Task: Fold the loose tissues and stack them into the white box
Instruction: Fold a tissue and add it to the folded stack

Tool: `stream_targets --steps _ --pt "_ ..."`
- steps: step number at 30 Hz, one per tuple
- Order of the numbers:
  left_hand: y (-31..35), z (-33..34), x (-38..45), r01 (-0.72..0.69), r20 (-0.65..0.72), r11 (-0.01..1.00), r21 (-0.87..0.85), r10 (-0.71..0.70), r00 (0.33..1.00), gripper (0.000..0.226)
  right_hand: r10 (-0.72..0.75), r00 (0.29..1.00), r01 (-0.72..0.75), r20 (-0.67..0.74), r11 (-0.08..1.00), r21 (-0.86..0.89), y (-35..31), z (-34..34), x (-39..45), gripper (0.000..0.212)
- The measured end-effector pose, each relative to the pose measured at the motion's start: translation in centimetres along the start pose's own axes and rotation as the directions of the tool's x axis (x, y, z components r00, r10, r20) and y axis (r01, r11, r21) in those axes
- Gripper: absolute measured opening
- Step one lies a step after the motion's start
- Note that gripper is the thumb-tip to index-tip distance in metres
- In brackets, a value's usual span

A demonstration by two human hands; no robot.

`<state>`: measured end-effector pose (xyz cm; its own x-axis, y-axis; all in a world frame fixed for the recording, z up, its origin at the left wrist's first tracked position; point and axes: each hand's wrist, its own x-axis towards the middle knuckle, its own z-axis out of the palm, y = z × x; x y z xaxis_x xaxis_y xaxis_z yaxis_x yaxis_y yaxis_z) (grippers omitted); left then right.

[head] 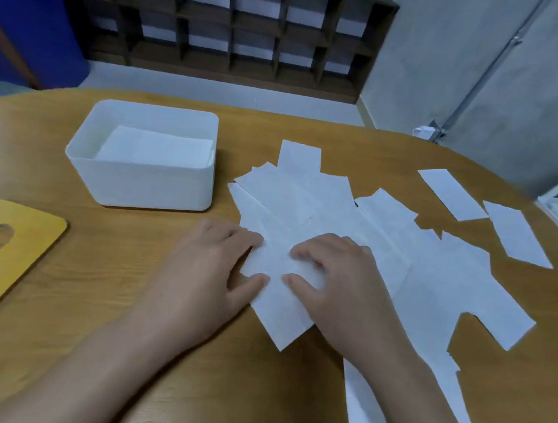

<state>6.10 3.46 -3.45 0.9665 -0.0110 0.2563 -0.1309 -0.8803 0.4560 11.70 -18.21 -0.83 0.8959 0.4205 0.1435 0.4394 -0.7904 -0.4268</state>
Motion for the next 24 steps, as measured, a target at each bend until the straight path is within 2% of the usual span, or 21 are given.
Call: stream_targets --steps 3,8,13,15,18,22,24 --pt "0.5 0.5 0.1 -0.006 0.01 0.998 0.058 0.006 1.0 0.049 -0.012 1.0 0.012 0.001 0.999 0.035 1.0 0.7 -0.8 0.023" --pt "2.0 0.7 0.6 0.02 0.006 1.0 -0.009 -0.02 1.0 0.033 -0.027 0.999 0.028 -0.018 0.999 0.039 1.4 0.9 -0.9 0.019" --pt "2.1 0.7 1.0 0.082 -0.048 0.969 -0.231 -0.095 0.994 0.028 -0.079 0.997 0.078 0.005 0.994 0.075 1.3 0.8 -1.5 0.038" --pt "2.0 0.6 1.1 0.148 -0.046 0.894 -0.422 -0.184 0.982 0.029 -0.092 0.996 0.092 -0.002 0.994 0.06 1.1 1.0 -1.8 0.048" --pt "2.1 0.3 1.2 0.196 -0.011 0.714 -0.672 -0.275 0.961 0.029 -0.11 0.993 0.112 -0.033 0.992 0.051 0.7 1.3 -1.9 0.048" --pt "2.2 -0.5 0.8 0.231 0.07 0.447 -0.864 -0.347 0.935 0.022 -0.135 0.981 0.137 -0.137 0.991 0.004 0.3 1.6 -1.8 0.028" --pt "2.1 -1.4 0.3 0.231 0.081 0.431 -0.872 -0.34 0.937 0.016 -0.144 0.969 0.152 -0.199 0.988 0.026 0.1 1.7 -1.7 0.016"
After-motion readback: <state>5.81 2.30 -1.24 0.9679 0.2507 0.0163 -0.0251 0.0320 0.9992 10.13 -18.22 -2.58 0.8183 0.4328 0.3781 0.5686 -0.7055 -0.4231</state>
